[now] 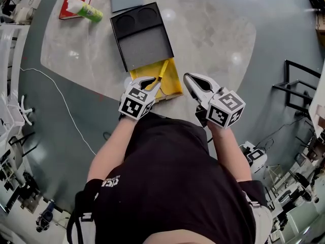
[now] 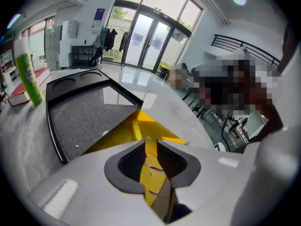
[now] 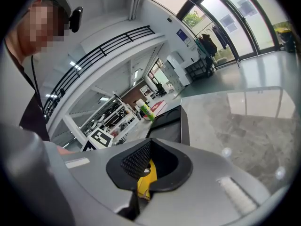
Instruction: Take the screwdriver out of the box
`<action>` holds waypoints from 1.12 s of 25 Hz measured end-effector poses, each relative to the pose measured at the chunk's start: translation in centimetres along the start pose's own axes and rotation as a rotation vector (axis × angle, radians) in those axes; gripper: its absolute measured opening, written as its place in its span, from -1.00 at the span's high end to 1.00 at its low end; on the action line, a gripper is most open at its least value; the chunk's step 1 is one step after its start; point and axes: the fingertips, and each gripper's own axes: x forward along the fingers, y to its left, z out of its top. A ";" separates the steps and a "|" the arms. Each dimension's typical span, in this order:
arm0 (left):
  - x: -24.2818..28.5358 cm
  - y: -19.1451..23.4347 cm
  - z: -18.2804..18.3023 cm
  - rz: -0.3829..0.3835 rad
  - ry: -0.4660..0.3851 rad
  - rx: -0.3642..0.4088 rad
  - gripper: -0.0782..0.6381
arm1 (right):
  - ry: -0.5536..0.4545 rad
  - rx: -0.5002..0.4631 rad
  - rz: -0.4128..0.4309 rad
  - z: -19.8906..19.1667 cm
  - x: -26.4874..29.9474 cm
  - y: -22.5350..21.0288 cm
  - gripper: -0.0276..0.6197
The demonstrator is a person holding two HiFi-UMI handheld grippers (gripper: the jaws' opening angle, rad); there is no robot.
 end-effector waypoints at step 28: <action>7.1 1.7 -2.7 0.087 0.242 0.186 0.57 | -0.002 0.042 -0.048 -0.8 -0.7 -2.1 0.87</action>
